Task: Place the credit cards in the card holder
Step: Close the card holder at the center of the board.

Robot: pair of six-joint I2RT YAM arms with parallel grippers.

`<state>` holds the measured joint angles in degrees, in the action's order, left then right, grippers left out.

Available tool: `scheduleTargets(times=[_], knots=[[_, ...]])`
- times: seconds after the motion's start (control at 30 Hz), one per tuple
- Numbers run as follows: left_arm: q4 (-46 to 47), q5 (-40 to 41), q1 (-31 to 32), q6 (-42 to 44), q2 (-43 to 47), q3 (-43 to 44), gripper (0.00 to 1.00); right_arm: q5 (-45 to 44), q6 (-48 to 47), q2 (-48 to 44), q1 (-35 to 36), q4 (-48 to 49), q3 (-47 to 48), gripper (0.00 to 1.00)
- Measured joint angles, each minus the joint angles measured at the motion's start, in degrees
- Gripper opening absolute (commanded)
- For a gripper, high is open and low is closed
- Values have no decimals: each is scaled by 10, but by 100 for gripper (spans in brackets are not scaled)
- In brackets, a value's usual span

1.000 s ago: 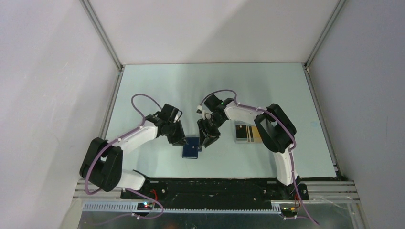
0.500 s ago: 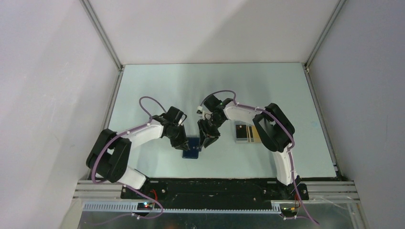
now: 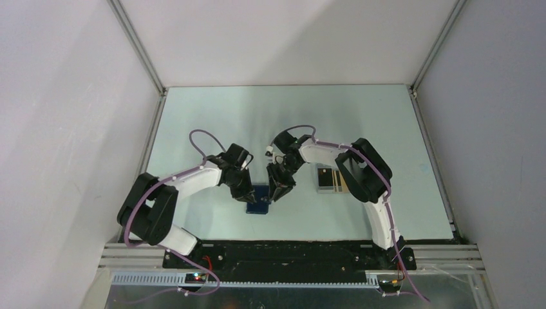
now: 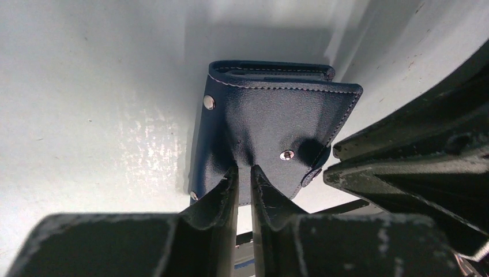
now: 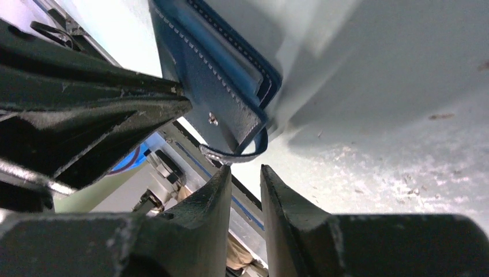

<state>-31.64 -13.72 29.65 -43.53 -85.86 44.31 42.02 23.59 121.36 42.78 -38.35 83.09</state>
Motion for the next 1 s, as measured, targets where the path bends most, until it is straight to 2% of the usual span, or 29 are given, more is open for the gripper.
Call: scheduleTargets(times=[0.57, 1.0], knots=[[-2, 7, 7, 1, 0, 3, 18, 24, 11, 38, -4, 9, 19, 25], [-11, 11, 11, 6, -5, 12, 19, 49, 37, 38, -10, 55, 10, 23]])
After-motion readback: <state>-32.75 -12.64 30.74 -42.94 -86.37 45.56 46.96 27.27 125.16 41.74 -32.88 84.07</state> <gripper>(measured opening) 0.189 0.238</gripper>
